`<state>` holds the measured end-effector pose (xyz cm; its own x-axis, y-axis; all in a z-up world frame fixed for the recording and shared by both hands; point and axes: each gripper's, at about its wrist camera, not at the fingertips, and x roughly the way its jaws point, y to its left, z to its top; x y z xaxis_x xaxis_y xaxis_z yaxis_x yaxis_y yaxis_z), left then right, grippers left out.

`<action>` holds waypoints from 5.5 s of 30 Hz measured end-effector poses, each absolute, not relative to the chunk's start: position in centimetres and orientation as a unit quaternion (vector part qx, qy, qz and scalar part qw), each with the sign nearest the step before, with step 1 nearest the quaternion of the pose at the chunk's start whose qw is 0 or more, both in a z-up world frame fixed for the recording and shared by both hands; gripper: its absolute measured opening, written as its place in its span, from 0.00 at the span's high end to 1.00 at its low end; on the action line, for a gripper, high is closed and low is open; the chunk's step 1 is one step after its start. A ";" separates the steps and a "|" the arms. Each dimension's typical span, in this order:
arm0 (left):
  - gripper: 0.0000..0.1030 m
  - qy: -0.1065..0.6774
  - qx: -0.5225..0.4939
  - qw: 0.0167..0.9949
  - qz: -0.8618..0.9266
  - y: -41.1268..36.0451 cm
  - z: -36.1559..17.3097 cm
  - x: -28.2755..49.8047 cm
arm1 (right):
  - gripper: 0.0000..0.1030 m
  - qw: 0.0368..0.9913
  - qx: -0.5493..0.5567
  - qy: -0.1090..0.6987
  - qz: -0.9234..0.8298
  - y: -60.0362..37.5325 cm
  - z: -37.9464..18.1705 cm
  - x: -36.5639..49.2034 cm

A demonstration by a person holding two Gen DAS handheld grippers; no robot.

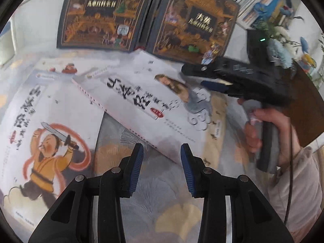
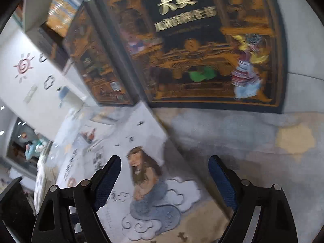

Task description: Organize books

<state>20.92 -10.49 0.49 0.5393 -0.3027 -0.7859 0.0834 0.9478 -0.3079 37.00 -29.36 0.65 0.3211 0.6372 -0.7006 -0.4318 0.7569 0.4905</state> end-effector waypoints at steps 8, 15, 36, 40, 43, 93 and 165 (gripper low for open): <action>0.65 0.477 -0.112 0.861 -0.139 -10.3 0.6 20.8 | 0.15 0.780 0.097 0.505 0.357 -28.8 1.2 32.9; 0.65 0.503 -0.078 0.841 -0.184 -9.8 0.8 16.6 | 0.15 0.760 0.128 0.508 0.385 -28.8 1.3 25.6; 0.67 0.549 -0.085 0.788 -0.267 -0.1 0.6 -3.5 | 0.18 0.654 0.122 0.563 0.491 -24.7 -1.5 2.1; 0.70 0.549 -0.096 0.794 -0.242 0.8 0.4 -2.1 | 0.35 0.645 0.150 0.566 0.491 -25.0 -2.2 4.2; 0.71 0.550 -0.101 0.797 -0.228 1.4 0.3 -1.5 | 0.50 0.644 0.155 0.569 0.488 -25.2 -2.8 5.0; 0.74 0.505 -0.130 0.825 -0.216 2.5 1.8 -3.0 | 0.82 0.749 0.122 0.490 0.429 -23.2 1.0 0.7; 0.69 0.411 -0.163 0.895 -0.056 29.0 6.2 -2.5 | 0.79 0.710 0.032 0.466 0.527 6.6 4.0 4.1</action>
<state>-2.48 28.96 6.24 0.6561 -0.2337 -0.7176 -0.0335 0.9409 -0.3370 4.12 6.58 4.01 0.0091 0.7781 -0.6280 -0.7189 0.4416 0.5368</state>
